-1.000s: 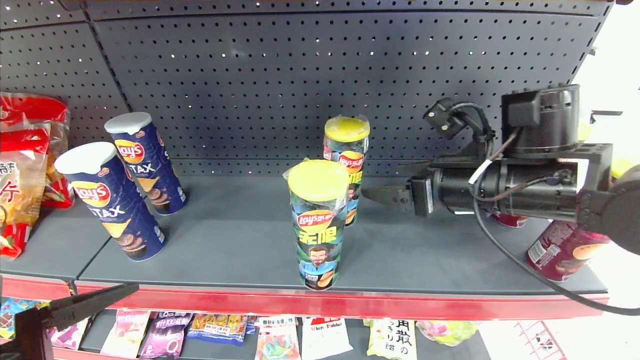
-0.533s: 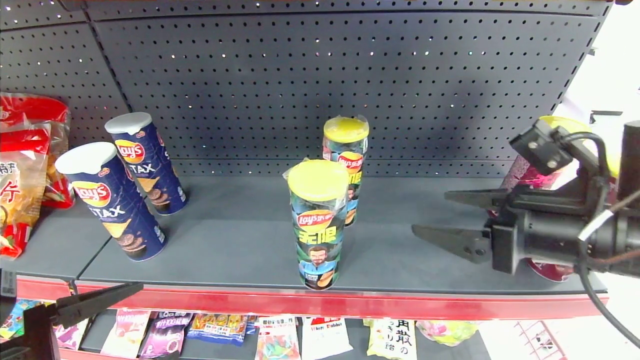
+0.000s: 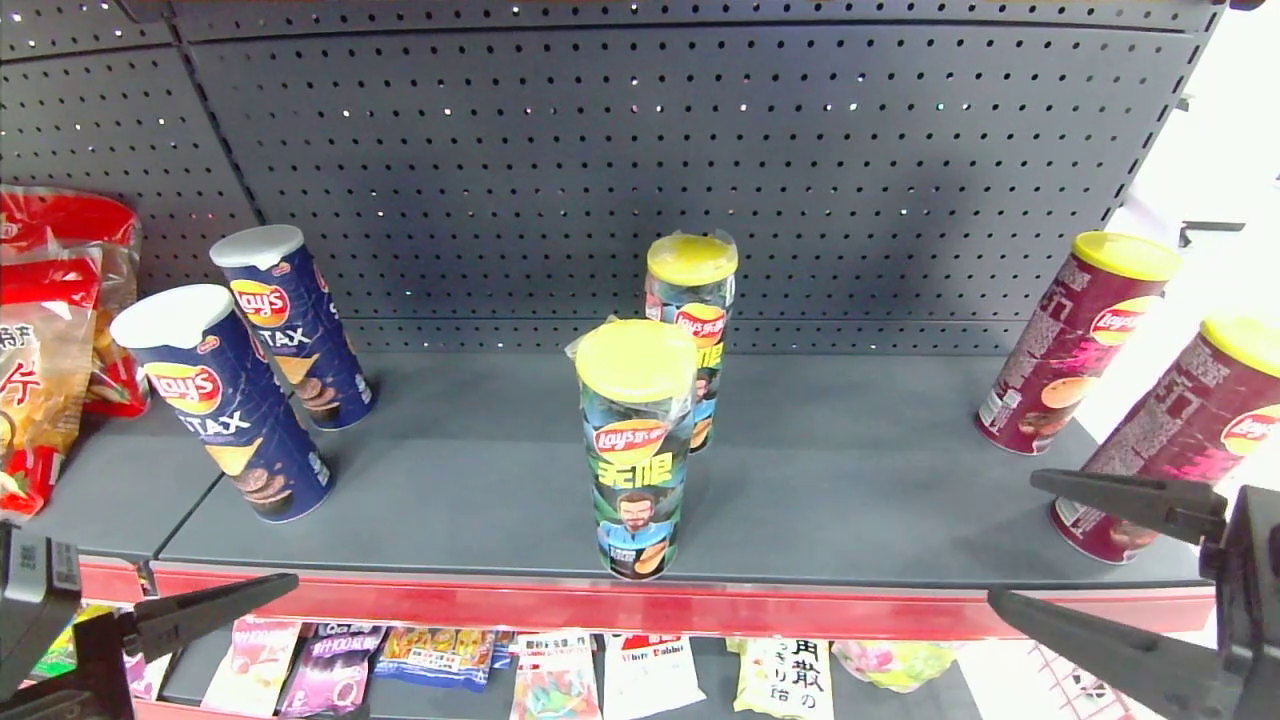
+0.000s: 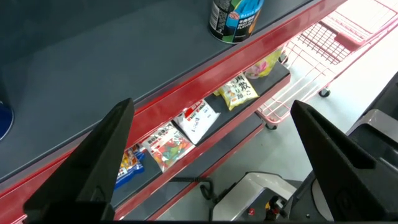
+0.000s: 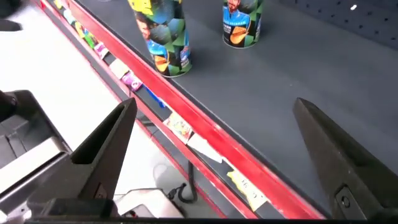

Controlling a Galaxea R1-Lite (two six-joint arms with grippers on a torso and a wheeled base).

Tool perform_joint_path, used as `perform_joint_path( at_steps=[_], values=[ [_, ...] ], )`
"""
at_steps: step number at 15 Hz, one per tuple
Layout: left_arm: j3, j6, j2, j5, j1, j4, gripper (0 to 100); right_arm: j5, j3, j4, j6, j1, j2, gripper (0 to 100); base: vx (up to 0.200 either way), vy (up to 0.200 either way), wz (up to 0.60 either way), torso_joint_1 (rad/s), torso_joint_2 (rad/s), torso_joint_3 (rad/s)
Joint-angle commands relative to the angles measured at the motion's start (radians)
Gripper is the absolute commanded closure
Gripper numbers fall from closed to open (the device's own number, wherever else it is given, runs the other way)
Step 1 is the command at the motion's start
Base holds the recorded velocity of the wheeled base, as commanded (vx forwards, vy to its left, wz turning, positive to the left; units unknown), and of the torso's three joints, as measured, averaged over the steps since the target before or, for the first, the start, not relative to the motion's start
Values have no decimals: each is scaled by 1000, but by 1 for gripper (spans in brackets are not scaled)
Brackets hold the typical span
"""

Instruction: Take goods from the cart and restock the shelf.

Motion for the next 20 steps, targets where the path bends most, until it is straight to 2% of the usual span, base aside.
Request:
perform_joint_path(
  at_steps=[1,6,10,11,15,16,17,20],
  values=[
    [2,0,3,-1,0,-1,0,-1,49,1,0,0,-106,0,0,0,0,0,0,0],
    [-1,3,25,4,0,-2,0,-24,166,17,1,-21,-269,0,0,0,0,0,0,0],
    [-1,3,35,10,0,-2,0,-44,156,241,3,-107,-473,0,0,0,0,0,0,0],
    [-1,3,35,13,0,-2,0,-42,143,339,3,-164,-548,0,0,0,0,0,0,0],
    [-11,4,65,24,0,-4,0,-42,135,455,4,-289,-660,0,0,0,0,0,0,0],
    [-21,17,91,36,0,-13,0,-42,135,464,4,-306,-668,0,0,0,0,0,0,0],
    [-49,55,131,50,0,-17,0,-42,135,464,4,-319,-672,0,0,0,0,0,0,0],
    [-87,72,215,56,-2,-19,0,-42,130,464,3,-332,-674,0,0,0,0,0,0,0]
  ],
)
